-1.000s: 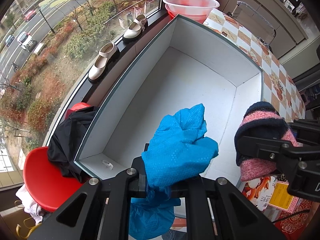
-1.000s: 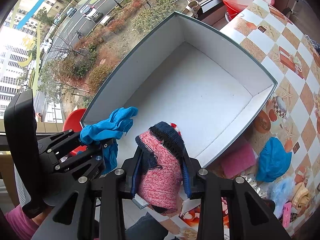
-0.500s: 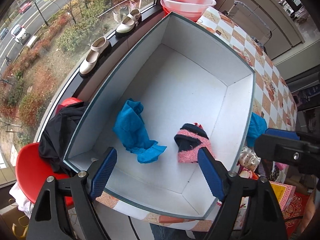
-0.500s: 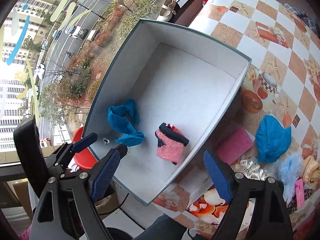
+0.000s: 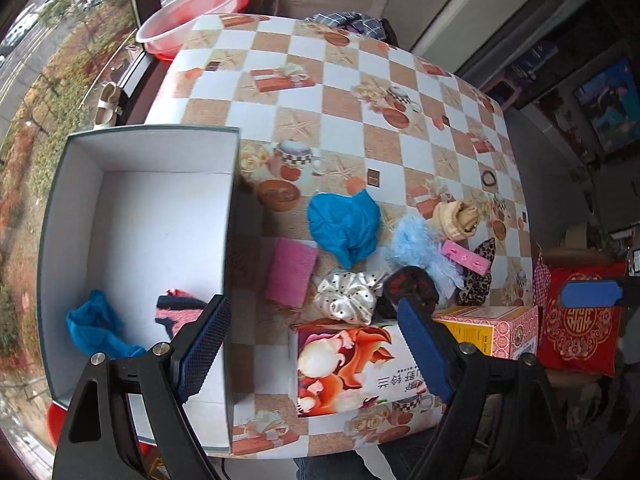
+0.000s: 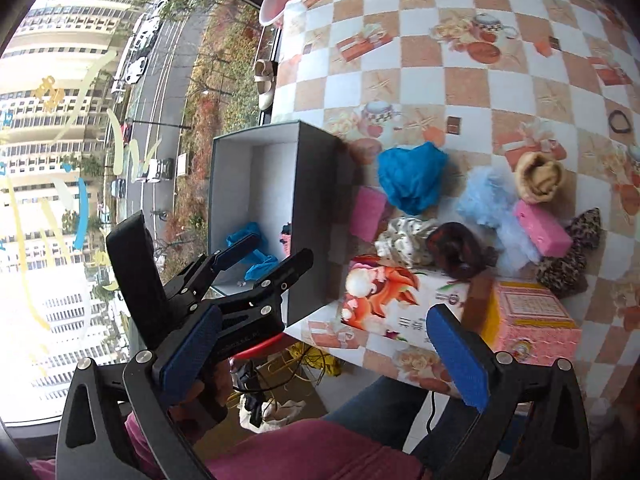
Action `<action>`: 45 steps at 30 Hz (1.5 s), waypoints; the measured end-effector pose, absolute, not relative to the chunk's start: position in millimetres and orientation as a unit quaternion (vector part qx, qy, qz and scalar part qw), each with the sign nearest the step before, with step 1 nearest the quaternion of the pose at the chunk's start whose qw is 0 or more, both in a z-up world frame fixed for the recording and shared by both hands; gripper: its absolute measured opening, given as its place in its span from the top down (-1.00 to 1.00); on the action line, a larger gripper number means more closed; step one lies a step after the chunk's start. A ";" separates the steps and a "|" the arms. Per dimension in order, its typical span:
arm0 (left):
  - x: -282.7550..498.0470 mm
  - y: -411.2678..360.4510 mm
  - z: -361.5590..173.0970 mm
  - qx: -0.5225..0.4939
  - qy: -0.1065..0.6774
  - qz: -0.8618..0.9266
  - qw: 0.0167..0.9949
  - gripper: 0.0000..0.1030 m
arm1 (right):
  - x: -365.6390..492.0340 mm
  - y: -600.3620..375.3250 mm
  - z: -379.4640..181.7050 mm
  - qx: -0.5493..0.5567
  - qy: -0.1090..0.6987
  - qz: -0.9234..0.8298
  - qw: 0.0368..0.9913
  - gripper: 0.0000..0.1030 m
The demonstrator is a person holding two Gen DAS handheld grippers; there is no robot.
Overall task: Organize soft objects
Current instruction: 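Move both tools back to the pile toward leopard scrunchie and blue cloth, then grasp the leopard scrunchie with right tool while left tool grasps blue cloth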
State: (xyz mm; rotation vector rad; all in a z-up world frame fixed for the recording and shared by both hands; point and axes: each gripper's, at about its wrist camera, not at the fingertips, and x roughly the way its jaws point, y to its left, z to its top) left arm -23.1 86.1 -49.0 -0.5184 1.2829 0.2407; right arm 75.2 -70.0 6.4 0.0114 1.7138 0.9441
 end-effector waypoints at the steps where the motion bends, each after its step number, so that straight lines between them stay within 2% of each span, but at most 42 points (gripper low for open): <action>1: -12.2 79.5 -53.2 -0.230 0.598 0.107 0.760 -0.70 | 83.0 -85.1 11.2 0.003 0.723 0.388 0.572 -1.00; 4: 16.4 66.8 -71.3 -0.216 0.617 0.103 0.750 -0.70 | 114.7 -130.6 11.9 0.000 0.712 0.339 0.615 -1.00; 8: 54.0 64.5 -105.8 -0.214 0.645 0.113 0.725 -0.70 | 158.7 -182.7 -26.9 -0.002 0.724 0.253 0.642 -1.00; 17: 97.9 67.9 -164.9 -0.196 0.689 0.154 0.681 -0.70 | 199.0 -236.0 -151.4 -0.015 0.768 0.168 0.618 -1.00; 20: 101.2 70.1 -182.5 -0.201 0.704 0.162 0.662 -0.70 | 199.0 -233.0 -184.6 -0.009 0.786 0.172 0.593 -1.00; 25: 103.3 69.4 -199.8 -0.195 0.717 0.169 0.647 -0.70 | 182.9 -210.3 -224.2 -0.060 0.798 0.220 0.557 -1.00; 30: 105.6 70.1 -211.0 -0.190 0.725 0.174 0.639 -0.70 | 197.3 -253.2 -229.4 -0.116 0.774 0.115 0.612 -1.00; 34: 108.7 68.4 -216.5 -0.186 0.727 0.173 0.638 -0.70 | 210.4 -295.1 -220.1 -0.049 0.768 0.110 0.629 -1.00; 38: 116.5 62.6 -220.9 -0.184 0.727 0.173 0.639 -0.78 | 211.6 -290.7 -213.9 -0.047 0.748 0.141 0.647 -1.00; 42: 134.9 54.7 -232.1 -0.188 0.733 0.170 0.631 -1.00 | 216.2 -275.6 -219.5 -0.081 0.731 0.145 0.662 -1.00; 45: 136.4 53.7 -233.1 -0.191 0.730 0.170 0.634 -1.00 | 218.3 -274.1 -225.2 -0.101 0.726 0.130 0.668 -1.00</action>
